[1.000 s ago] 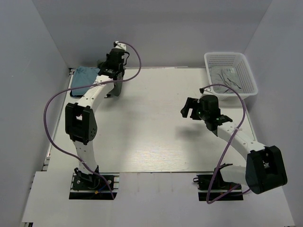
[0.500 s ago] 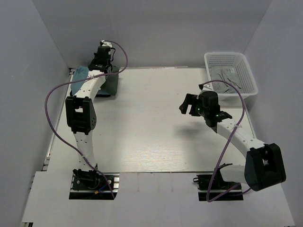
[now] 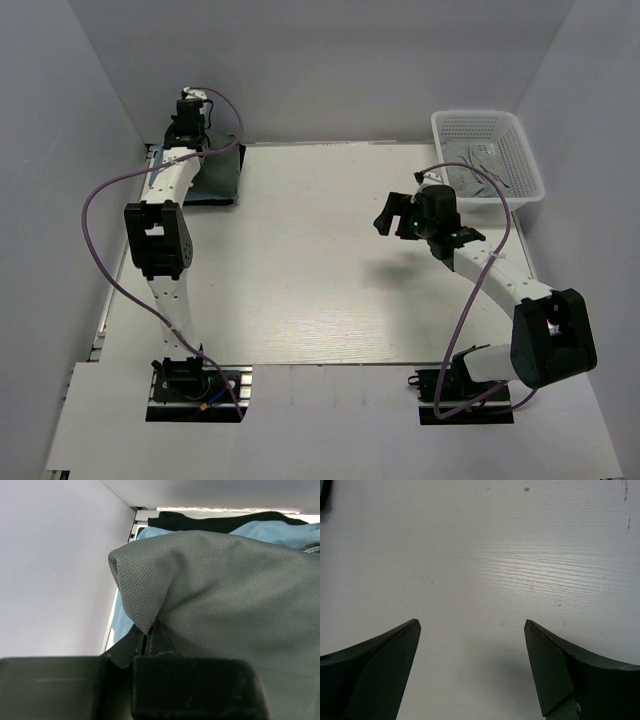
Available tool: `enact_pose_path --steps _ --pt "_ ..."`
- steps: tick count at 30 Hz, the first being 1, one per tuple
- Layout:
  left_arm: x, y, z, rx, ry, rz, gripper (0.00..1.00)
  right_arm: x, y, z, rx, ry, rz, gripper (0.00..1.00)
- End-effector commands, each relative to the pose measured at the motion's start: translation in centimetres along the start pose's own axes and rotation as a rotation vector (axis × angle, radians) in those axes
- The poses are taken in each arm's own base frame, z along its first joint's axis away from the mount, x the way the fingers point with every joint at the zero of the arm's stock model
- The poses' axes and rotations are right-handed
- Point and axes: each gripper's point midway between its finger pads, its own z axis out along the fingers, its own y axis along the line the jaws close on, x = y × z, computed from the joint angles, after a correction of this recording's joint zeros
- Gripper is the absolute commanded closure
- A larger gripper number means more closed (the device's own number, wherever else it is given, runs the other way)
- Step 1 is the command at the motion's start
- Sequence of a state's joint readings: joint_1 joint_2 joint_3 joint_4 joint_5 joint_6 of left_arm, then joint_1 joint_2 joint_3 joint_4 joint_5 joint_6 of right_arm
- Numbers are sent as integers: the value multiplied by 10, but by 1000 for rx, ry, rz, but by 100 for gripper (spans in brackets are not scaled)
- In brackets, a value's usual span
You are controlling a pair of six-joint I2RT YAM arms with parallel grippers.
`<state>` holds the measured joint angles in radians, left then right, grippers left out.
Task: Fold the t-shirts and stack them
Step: Put the neatly folded tshirt into the corner of the board with the left arm
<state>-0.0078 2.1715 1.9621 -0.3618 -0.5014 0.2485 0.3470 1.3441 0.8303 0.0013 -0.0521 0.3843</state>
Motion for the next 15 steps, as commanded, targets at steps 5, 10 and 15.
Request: enact_pose_path --steps 5,10,15 --pt "-6 18 13 0 -17 -69 100 -23 13 4 -44 -39 -10 10" --pt "5 30 25 -56 17 -100 86 -22 12 6 -41 -36 -8 10" --pt "7 53 26 -149 45 -158 0 -22 14 9 -51 -23 -4 10"
